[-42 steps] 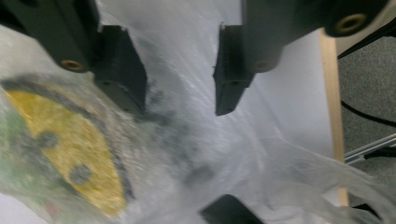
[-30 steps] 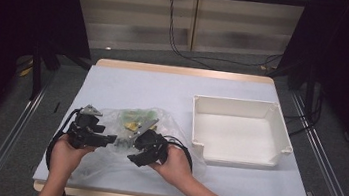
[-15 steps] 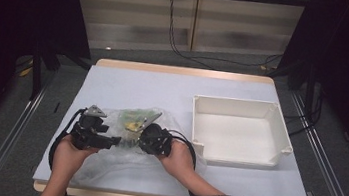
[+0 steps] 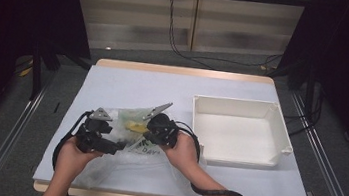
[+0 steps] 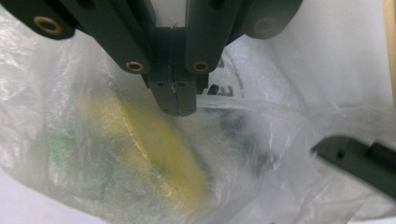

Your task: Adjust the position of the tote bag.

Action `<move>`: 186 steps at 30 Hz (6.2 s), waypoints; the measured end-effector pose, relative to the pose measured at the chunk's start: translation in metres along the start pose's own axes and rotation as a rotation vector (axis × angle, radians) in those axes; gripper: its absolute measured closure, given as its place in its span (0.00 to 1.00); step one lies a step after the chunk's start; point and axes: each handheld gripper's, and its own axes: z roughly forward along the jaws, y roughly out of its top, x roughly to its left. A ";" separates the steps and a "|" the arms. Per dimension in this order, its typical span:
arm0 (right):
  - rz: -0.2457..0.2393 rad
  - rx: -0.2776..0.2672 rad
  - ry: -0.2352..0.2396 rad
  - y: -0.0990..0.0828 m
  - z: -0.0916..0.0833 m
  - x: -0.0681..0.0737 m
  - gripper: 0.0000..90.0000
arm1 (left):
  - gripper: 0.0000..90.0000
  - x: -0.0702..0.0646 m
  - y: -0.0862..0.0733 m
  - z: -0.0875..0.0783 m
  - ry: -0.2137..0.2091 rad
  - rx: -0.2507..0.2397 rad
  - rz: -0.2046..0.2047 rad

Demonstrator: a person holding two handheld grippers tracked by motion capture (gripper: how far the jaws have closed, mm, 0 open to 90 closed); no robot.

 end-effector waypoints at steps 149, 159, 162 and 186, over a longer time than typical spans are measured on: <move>0.074 -0.014 0.008 0.051 0.021 -0.013 0.74 | 0.52 0.004 0.002 0.029 0.142 0.012 -0.086; 0.008 0.062 -0.006 0.051 0.035 -0.006 0.87 | 0.55 0.003 0.000 0.030 0.129 0.007 -0.093; 0.001 0.090 -0.024 0.050 0.039 -0.010 1.00 | 0.57 0.003 -0.002 0.032 0.126 0.013 -0.089; 0.126 0.081 -0.121 0.070 0.017 -0.080 1.00 | 0.90 0.007 -0.013 0.033 0.111 0.097 -0.058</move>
